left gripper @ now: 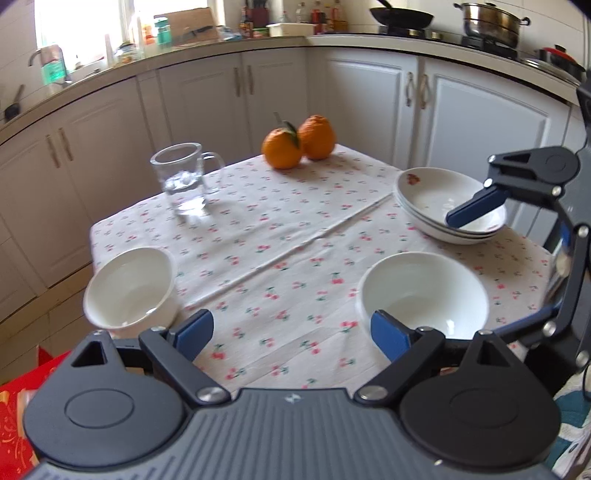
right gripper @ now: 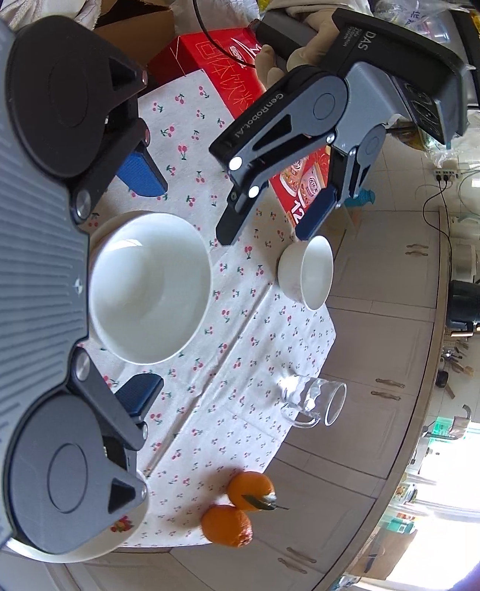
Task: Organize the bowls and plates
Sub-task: 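Open the left gripper and withdraw it from the nested bowls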
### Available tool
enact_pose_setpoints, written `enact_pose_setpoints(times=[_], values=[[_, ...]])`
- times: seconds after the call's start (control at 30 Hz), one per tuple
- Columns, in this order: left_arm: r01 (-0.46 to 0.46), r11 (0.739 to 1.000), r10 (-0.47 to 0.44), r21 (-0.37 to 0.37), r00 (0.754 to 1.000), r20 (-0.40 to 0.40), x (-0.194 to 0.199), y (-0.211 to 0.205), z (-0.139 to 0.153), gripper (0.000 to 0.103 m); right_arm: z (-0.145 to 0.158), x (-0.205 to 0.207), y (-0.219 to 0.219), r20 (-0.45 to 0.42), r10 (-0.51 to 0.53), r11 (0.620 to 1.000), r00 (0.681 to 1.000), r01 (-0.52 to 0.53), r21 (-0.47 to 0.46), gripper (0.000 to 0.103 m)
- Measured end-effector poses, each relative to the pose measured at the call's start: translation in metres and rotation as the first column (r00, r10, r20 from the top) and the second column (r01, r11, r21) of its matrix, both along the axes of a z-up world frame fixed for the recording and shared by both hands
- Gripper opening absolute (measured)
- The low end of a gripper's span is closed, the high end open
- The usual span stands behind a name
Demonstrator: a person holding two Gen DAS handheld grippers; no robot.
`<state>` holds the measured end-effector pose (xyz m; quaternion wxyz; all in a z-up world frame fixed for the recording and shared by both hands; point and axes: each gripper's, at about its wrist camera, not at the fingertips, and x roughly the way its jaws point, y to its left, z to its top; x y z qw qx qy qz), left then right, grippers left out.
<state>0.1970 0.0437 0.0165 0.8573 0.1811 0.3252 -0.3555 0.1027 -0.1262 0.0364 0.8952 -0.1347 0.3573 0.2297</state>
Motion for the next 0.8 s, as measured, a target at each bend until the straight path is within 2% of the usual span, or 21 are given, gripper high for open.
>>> enact_pose_setpoints(times=[0.23, 0.4, 0.63, 0.8], values=[[-0.097, 0.995, 0.096, 0.019, 0.994, 0.053, 0.023, 0.035, -0.013, 0.092, 0.008, 0.033, 0.016, -0.018, 0.046, 0.999, 0.999, -0.047, -0.018, 0.103], [-0.123, 0.991, 0.118, 0.046, 0.989, 0.089, 0.044, 0.05, -0.024, 0.092, 0.013, 0.068, 0.028, -0.043, 0.096, 0.995, 0.995, -0.097, -0.036, 0.103], [-0.149, 0.987, 0.144, 0.057, 0.986, 0.081, 0.079, 0.066, -0.041, 0.092, 0.018, 0.134, 0.047, -0.09, 0.13, 0.99, 0.987, -0.135, -0.046, 0.103], [-0.163, 0.986, 0.16, 0.038, 0.984, 0.078, 0.1, 0.073, -0.049, 0.092, 0.014, 0.187, 0.066, -0.164, 0.17, 0.984, 0.972, -0.178, -0.03, 0.102]])
